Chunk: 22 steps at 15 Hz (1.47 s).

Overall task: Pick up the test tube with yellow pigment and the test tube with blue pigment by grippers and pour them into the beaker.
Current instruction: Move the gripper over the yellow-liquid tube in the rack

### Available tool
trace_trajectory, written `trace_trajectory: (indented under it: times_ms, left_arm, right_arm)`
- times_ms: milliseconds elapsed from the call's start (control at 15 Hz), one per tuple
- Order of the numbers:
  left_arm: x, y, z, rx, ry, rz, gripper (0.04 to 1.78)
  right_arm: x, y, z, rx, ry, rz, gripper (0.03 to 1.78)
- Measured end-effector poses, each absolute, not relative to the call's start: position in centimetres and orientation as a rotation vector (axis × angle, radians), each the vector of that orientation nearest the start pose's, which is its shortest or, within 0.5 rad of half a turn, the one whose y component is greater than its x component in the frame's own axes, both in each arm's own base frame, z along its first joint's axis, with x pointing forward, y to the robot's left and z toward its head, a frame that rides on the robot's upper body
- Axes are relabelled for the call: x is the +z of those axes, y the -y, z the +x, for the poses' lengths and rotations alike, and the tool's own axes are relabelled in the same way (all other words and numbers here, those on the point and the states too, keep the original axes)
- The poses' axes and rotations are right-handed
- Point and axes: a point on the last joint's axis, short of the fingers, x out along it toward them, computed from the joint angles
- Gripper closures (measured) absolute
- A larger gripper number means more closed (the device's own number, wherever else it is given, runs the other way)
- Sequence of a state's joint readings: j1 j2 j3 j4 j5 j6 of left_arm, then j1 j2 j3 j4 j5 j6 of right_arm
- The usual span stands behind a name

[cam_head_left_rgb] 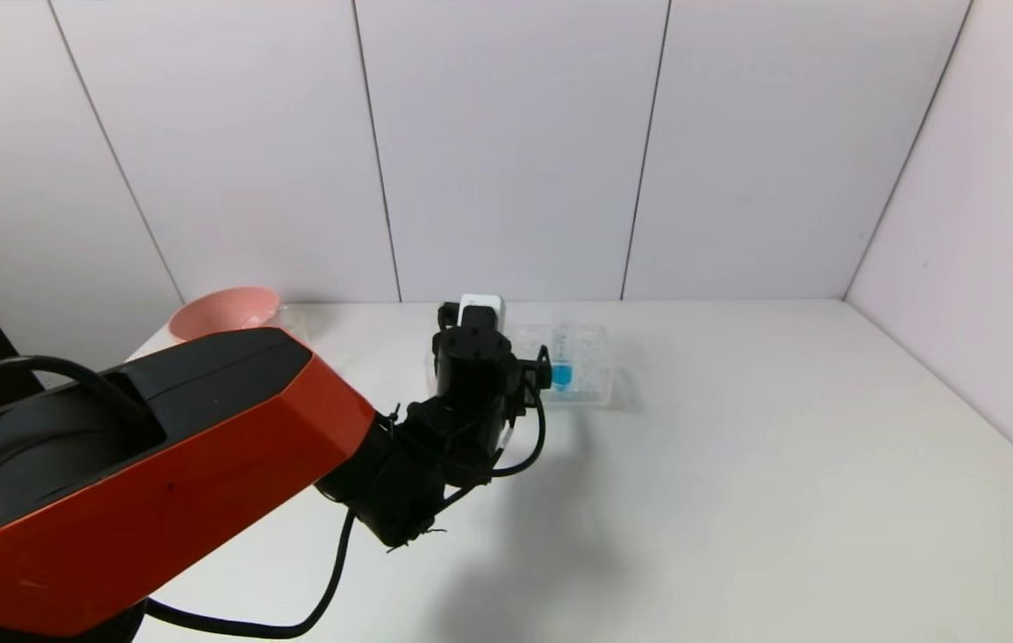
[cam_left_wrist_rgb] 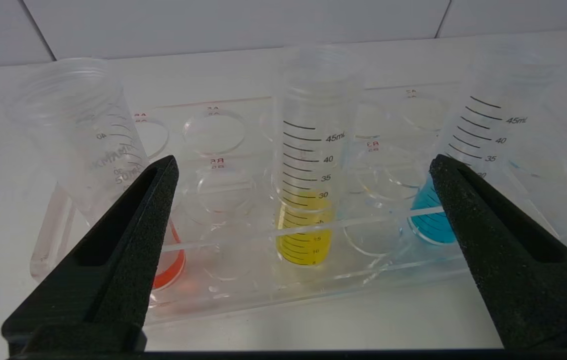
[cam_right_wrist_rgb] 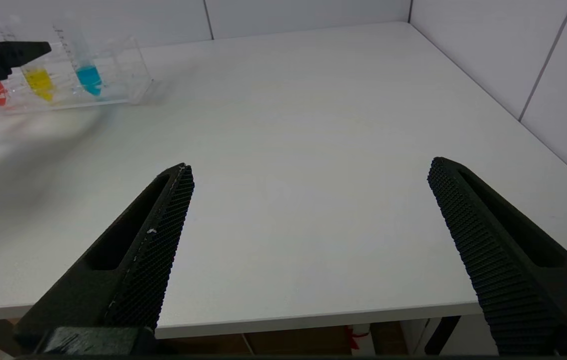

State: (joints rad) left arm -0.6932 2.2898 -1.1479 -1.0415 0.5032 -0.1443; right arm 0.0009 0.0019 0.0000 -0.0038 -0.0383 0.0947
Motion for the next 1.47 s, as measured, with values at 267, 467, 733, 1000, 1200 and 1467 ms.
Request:
trace_trajectory:
  times_ms: [267, 467, 733, 1000, 1200, 1467]
  left_arm:
    - [8.8, 26.9, 35.1, -0.169, -0.096, -0.088, 0.06]
    - [8.7, 26.9, 35.3, -0.159, -0.093, -0.089, 0.06]
    - [8.7, 26.9, 35.5, -0.154, -0.091, -0.089, 0.07]
    - [8.9, 26.9, 35.9, -0.149, -0.087, -0.092, 0.07]
    - [8.9, 26.9, 36.4, -0.144, -0.083, -0.093, 0.08]
    - [8.8, 27.0, 36.8, -0.141, -0.085, -0.092, 0.08]
  right_arm:
    - [7.6, 0.1, -2.3, -0.037, 0.004, 0.095, 0.1]
    - [7.6, 0.1, -2.3, -0.037, 0.004, 0.095, 0.1]
    - [7.6, 0.1, -2.3, -0.037, 0.004, 0.095, 0.1]
    - [7.6, 0.1, -2.3, -0.037, 0.004, 0.095, 0.1]
    - [7.6, 0.1, -2.3, -0.037, 0.004, 0.095, 0.1]
    - [7.6, 0.1, -2.3, -0.037, 0.004, 0.095, 0.1]
